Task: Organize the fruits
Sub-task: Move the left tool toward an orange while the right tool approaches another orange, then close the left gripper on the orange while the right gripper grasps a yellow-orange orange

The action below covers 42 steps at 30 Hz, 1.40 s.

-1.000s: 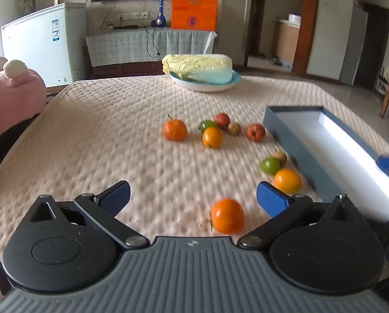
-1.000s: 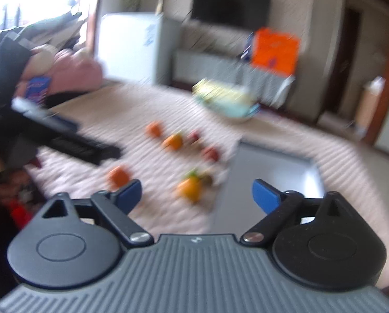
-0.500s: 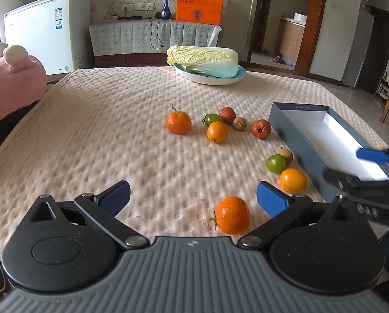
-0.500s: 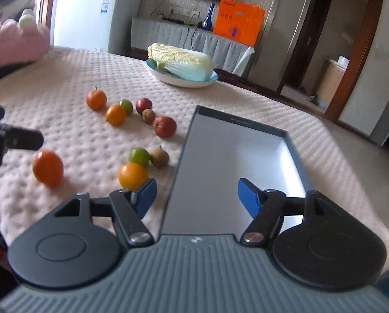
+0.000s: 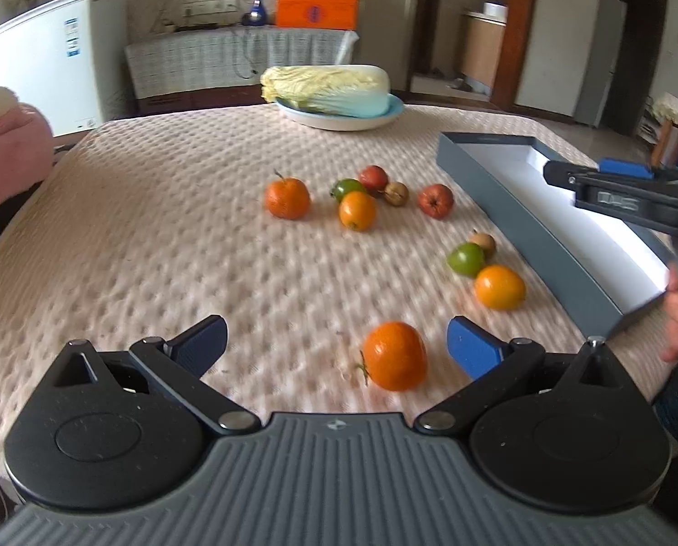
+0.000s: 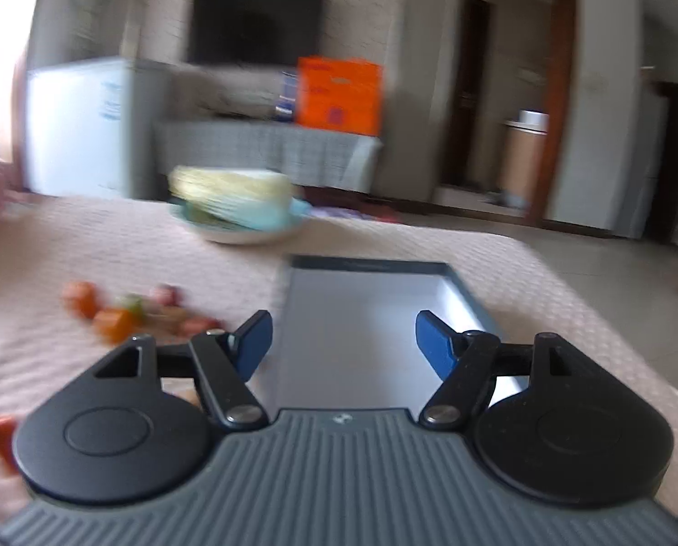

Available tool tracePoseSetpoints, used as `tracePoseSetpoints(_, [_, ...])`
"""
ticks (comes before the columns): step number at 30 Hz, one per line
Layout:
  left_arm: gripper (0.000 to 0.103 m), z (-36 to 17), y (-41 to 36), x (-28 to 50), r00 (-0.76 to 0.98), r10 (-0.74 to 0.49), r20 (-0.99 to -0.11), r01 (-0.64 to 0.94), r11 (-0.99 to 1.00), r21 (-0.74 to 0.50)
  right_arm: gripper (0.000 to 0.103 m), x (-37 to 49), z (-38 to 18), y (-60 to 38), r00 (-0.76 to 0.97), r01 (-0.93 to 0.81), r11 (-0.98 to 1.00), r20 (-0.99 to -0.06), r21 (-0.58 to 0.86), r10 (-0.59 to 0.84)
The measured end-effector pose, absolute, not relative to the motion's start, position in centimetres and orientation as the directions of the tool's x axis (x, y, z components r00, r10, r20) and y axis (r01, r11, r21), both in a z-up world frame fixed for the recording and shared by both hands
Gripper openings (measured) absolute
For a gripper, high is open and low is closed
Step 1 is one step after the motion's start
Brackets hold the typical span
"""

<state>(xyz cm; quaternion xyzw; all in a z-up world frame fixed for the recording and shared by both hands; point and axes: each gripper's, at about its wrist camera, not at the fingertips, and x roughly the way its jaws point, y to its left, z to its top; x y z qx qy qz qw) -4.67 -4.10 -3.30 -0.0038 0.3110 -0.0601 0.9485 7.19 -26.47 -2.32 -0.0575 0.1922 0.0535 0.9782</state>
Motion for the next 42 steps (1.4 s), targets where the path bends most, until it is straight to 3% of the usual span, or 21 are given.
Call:
tracePoseSetpoints(6, [0.103, -3.1, -3.8, -4.6, 0.771, -0.162, -0.616, 0.099, 0.986, -0.136, 0.072, 1.5, -1.0, -25.0, 0.844, -0.369, 0.930, -0.424, -0.010, 0.330])
tracePoseSetpoints(12, [0.103, -3.3, -5.2, -5.0, 0.766, -0.184, -0.616, 0.160, 0.983, -0.094, 0.071, 2.0, -2.3, -24.4, 0.773, -0.414, 0.910, -0.524, 0.011, 0.358])
tracePoseSetpoints(16, [0.102, -3.6, -5.3, -4.9, 0.760, -0.184, -0.624, 0.174, 0.982, -0.077, 0.058, 2.0, -2.1, -25.0, 0.773, -0.433, 0.901, -0.502, 0.031, 0.389])
tracePoseSetpoints(20, [0.094, -3.7, -5.5, -4.7, 0.745, -0.199, -0.636, 0.191, 0.978, -0.082, 0.058, 2.0, -2.1, -24.8, 0.762, -0.453, 0.890, -0.495, 0.052, 0.417])
tracePoseSetpoints(24, [0.084, -3.9, -6.1, -4.7, 0.739, -0.218, -0.637, 0.221, 0.972, -0.076, 0.058, 2.5, -2.8, -23.9, 0.747, -0.454, 0.891, -0.532, 0.031, 0.399])
tracePoseSetpoints(26, [0.079, -4.0, -6.3, -4.5, 0.732, -0.229, -0.642, 0.232, 0.969, -0.082, 0.050, 2.8, -2.9, -23.7, 0.736, -0.451, 0.892, -0.556, 0.025, 0.387])
tracePoseSetpoints(30, [0.064, -4.4, -6.3, -4.2, 0.710, -0.243, -0.661, 0.237, 0.966, -0.100, 0.046, 3.3, -3.5, -23.4, 0.738, -0.429, 0.903, -0.580, -0.007, 0.346])
tracePoseSetpoints(42, [0.057, -5.0, -6.0, -3.2, 0.684, -0.253, -0.684, 0.226, 0.965, -0.131, 0.043, 5.0, -4.9, -21.7, 0.721, -0.383, 0.922, -0.641, -0.052, 0.263])
